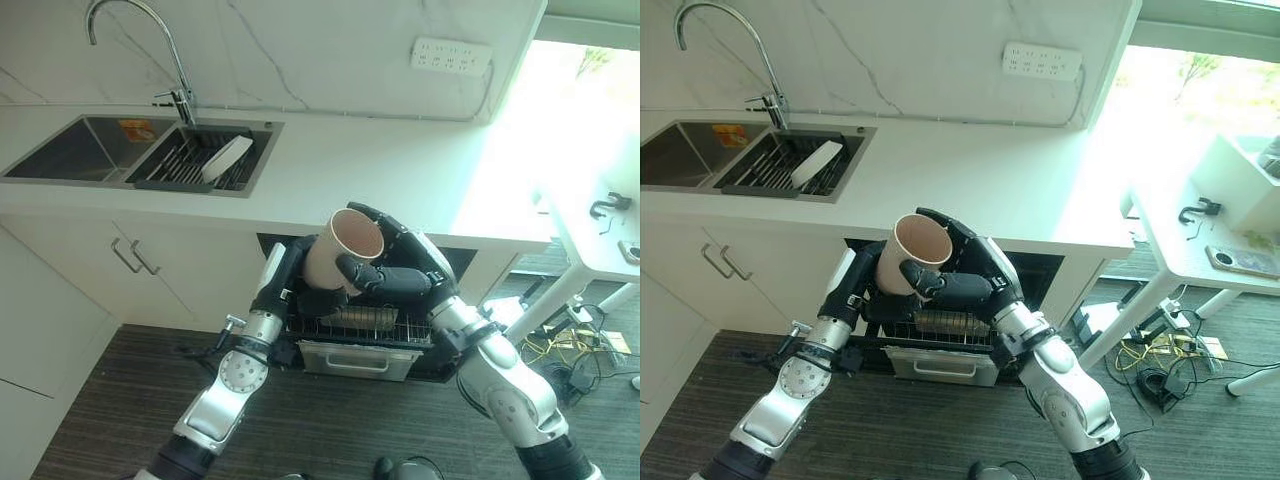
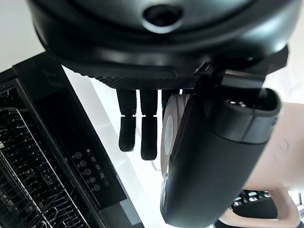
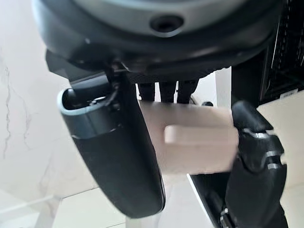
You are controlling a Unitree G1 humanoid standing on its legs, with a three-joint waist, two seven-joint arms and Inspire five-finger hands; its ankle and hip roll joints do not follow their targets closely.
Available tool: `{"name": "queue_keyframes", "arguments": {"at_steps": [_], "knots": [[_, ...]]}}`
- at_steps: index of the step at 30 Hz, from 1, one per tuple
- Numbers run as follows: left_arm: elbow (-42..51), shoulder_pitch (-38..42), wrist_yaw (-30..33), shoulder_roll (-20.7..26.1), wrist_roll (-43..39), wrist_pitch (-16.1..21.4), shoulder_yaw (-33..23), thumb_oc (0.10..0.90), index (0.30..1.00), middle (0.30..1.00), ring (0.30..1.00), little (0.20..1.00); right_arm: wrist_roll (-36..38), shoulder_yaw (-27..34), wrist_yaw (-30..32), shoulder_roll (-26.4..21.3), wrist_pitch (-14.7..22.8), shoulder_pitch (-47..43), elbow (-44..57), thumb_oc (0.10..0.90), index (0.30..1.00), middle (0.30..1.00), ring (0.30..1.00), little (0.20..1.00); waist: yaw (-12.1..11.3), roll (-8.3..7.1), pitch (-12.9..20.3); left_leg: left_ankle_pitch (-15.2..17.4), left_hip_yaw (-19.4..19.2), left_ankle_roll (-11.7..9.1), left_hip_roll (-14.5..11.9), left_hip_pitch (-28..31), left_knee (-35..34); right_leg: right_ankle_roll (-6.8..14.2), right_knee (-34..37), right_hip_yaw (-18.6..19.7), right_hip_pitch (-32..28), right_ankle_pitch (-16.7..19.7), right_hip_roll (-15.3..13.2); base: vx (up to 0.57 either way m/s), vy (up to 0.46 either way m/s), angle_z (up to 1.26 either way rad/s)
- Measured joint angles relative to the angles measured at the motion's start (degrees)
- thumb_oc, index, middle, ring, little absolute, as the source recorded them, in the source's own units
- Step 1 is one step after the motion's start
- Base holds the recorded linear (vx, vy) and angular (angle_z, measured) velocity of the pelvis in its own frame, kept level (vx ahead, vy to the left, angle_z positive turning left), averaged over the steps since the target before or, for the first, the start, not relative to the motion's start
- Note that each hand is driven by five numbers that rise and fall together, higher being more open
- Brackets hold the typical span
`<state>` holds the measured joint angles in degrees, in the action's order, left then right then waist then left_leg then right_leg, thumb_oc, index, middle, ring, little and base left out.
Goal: Place the dishes in the dishwasher.
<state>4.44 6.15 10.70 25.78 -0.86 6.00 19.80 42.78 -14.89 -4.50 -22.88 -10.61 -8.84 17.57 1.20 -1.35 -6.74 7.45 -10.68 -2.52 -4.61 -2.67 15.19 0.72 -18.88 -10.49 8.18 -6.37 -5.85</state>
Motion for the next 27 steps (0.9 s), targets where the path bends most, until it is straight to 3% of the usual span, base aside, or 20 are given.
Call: {"name": "queue_keyframes", "arguments": {"at_steps": [6, 13, 14, 15, 23, 27], "knots": [[-0.03, -0.64, -0.05, 0.32, 0.0, -0.49, -0.06, 0.4, 0.3, 0.3, 0.3, 0.3, 0.0, 0.2, -0.19, -0.37, -2.49, -0.8, 0.0, 0.4, 0.3, 0.3, 0.3, 0.3, -0.06, -0.14, 0.1, -0.03, -0.01, -0.04, -0.01, -0.08, 0.05, -0.01, -0.1, 0.01, 0.13, 0.01, 0.01, 0.0, 0.0, 0.0], [-0.05, -0.63, -0.06, 0.16, -0.01, -0.57, -0.06, 0.4, 0.3, 0.3, 0.3, 0.3, -0.09, 0.2, -0.19, -0.33, -2.16, -0.8, -0.01, 0.4, 0.3, 0.3, 0.3, 0.3, -0.08, -0.14, 0.1, -0.03, -0.01, -0.03, -0.01, -0.06, 0.02, -0.01, -0.1, 0.02, 0.12, 0.01, 0.01, 0.0, 0.0, 0.0], [-0.05, -0.63, -0.11, 0.14, -0.08, -0.65, -0.06, 0.522, 0.484, 0.484, 0.484, 0.484, -0.09, 0.2, -0.18, -0.34, -2.1, -0.8, -0.02, 0.4, 0.3, 0.3, 0.3, 0.3, -0.09, -0.14, 0.1, -0.02, -0.01, -0.03, -0.01, -0.06, 0.02, -0.01, -0.09, 0.02, 0.11, 0.01, 0.01, 0.0, 0.0, 0.0], [-0.05, -0.63, -0.15, 0.12, -0.14, -0.73, -0.06, 0.8, 0.9, 0.9, 0.9, 0.9, -0.1, 0.2, -0.13, -0.03, -2.04, -0.79, -0.02, 0.4, 0.3, 0.3, 0.3, 0.3, -0.07, -0.14, 0.1, -0.02, -0.01, -0.03, -0.01, -0.06, 0.01, -0.01, -0.08, 0.02, 0.11, 0.01, 0.01, 0.0, 0.0, 0.0], [-0.62, -0.98, -1.46, 0.02, -0.73, -0.87, -0.03, 0.8, 0.9, 0.9, 0.9, 0.9, -1.07, 1.46, 0.76, -0.17, -0.09, 0.27, -0.01, 0.4, 0.3, 0.3, 0.3, 0.3, 0.09, -0.1, 0.09, -0.03, -0.07, -0.03, -0.03, -0.02, -0.16, 0.0, 0.03, 0.03, 0.15, -0.01, 0.03, 0.0, 0.0, 0.0], [-2.29, -4.45, -1.32, -0.1, -1.12, -1.03, -4.67, 0.8, 0.9, 0.9, 0.9, 0.9, -1.06, 4.84, 1.03, -0.33, 1.69, 4.54, 0.02, 0.4, 0.3, 0.3, 0.3, 0.3, 0.16, 0.1, 0.08, -0.04, -0.13, -0.04, -0.08, -0.01, -0.41, -0.03, 0.21, 0.04, 0.18, -0.04, 0.09, 0.0, 0.0, 0.0]]}}
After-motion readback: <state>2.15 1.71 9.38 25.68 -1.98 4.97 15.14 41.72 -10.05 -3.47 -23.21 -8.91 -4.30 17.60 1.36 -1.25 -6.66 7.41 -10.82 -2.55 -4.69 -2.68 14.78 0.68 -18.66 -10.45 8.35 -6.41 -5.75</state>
